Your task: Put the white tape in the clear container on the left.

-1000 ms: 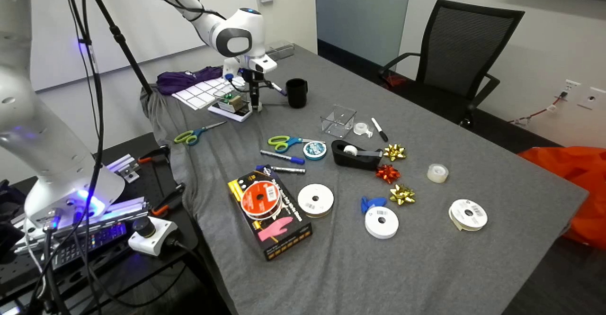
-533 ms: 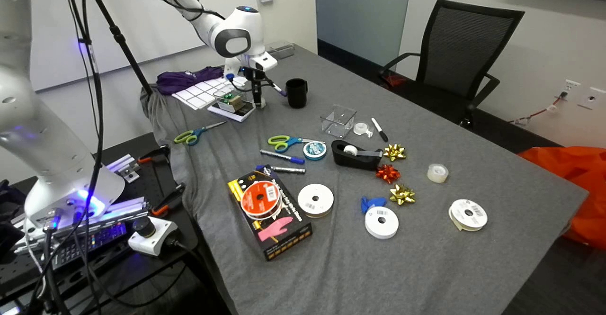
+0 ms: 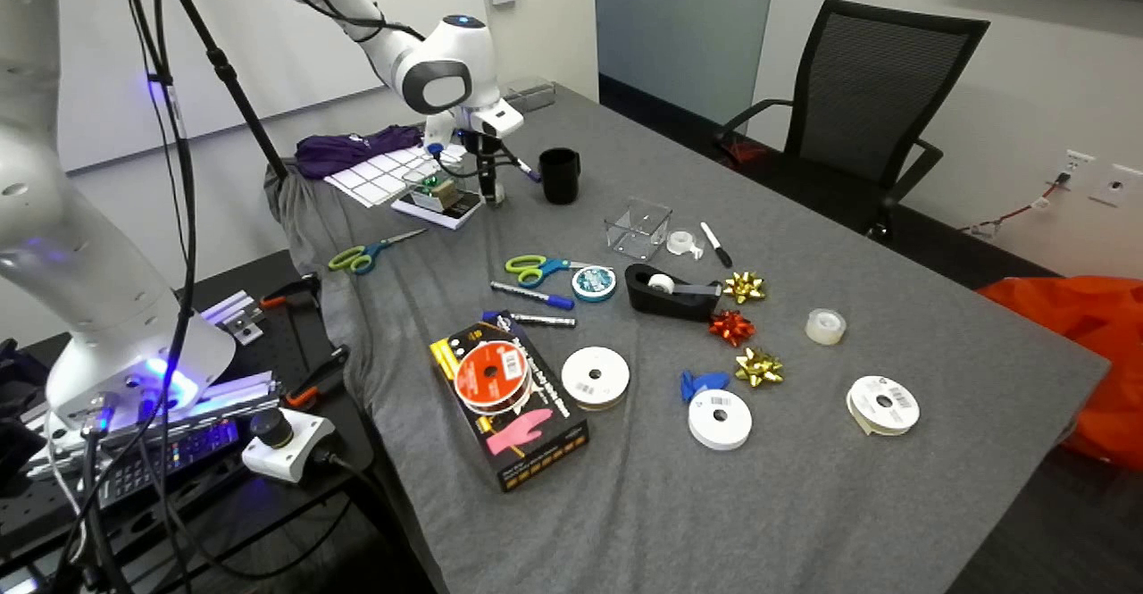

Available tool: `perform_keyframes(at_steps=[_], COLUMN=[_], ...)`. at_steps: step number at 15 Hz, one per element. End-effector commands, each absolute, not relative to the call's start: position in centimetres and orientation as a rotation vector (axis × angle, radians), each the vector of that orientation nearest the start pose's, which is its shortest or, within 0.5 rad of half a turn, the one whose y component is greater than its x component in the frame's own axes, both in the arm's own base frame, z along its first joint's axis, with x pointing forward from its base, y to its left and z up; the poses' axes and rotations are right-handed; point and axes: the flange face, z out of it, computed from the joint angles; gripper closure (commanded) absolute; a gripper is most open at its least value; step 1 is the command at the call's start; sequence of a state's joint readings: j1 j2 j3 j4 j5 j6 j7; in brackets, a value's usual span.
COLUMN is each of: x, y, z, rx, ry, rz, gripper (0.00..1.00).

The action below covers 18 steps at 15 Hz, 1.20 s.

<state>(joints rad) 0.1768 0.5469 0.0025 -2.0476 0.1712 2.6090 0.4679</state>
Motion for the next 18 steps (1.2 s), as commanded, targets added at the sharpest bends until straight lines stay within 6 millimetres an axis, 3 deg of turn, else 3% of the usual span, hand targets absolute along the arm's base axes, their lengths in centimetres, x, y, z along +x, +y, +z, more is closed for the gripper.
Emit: perform_keyframes(at_steps=[1,7,8,9,18], x=[58.11,58.0,57.97,57.96,57.8], y=[10.08,9.99,9.97,9.95,9.77], z=[17.19,16.97,16.93,16.92,16.89], rx=[-2.939,-2.905,-2.901,-2.899,-2.878], ry=[0.65,0.665,0.668,0.664,0.669], rz=[-0.015,-0.061,-0.063,-0.065,-0.063], gripper=[0.67,0.67,0.41,0.66,0.66])
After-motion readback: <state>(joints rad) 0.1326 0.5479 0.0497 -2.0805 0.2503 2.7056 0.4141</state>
